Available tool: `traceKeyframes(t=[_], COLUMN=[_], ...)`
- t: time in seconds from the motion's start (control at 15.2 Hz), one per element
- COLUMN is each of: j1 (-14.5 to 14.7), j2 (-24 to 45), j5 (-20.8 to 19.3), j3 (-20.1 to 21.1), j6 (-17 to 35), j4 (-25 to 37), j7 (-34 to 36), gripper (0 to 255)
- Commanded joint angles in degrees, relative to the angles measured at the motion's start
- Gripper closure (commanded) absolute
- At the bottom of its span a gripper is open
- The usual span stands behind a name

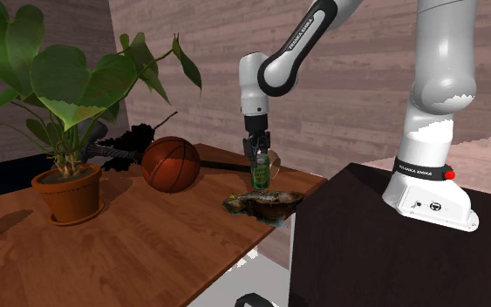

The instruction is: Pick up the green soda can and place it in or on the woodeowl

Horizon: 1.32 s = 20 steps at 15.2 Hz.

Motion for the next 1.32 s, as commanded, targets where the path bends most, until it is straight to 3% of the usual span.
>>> traceKeyframes(t=[0.0,0.07,0.13,0.46,0.73,1.25], j1=[0.0,0.0,0.0,0.0,-0.47,-0.45], j2=[0.02,0.02,0.02,0.02,-5.32,-5.32], j5=[-0.01,-0.01,-0.01,-0.01,1.68,1.68], j3=[0.0,0.0,0.0,0.0,0.19,0.17], j6=[0.03,0.03,0.03,0.03,-7.54,-7.53], j4=[0.01,0.01,0.01,0.01,2.38,2.37], j7=[0.0,0.0,0.0,0.0,-1.27,-1.27], gripper=[255,255,0,0,0,0])
